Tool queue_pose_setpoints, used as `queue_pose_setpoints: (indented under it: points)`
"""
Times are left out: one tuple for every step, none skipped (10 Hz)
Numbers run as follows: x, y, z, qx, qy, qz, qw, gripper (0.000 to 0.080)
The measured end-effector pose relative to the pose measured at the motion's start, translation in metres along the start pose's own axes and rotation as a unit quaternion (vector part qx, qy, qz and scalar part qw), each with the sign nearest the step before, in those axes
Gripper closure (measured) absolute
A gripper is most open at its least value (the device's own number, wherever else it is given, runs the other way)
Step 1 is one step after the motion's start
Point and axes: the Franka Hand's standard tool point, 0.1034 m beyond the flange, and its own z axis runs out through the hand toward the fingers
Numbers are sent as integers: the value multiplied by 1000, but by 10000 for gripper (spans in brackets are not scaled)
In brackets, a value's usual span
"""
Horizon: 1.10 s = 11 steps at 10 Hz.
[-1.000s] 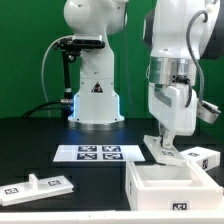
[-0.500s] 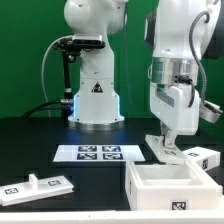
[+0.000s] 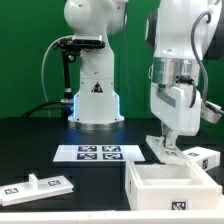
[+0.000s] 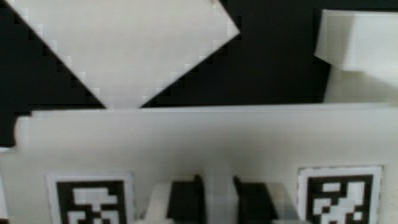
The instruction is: Assemble cabinet
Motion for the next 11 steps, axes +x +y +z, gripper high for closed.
queue_pose_setpoints:
  points:
    - [1, -9, 0, 5, 2, 1, 1000, 734]
    - [3, -19, 0, 10, 5, 0, 1000, 734]
    - [6, -33, 1, 18, 10, 0, 1000, 734]
    - [8, -46, 1, 26, 14, 0, 1000, 734]
    - [8, -58, 1, 33, 18, -1, 999, 734]
    - [7, -71, 1, 41, 22, -1, 999, 734]
    - [6, -78, 1, 47, 24, -3, 999, 734]
    - [6, -77, 0, 47, 24, -3, 999, 734]
    - [6, -77, 0, 47, 24, -3, 999, 734]
    - [6, -77, 0, 47, 24, -3, 999, 734]
    - [6, -77, 0, 47, 24, -3, 999, 734]
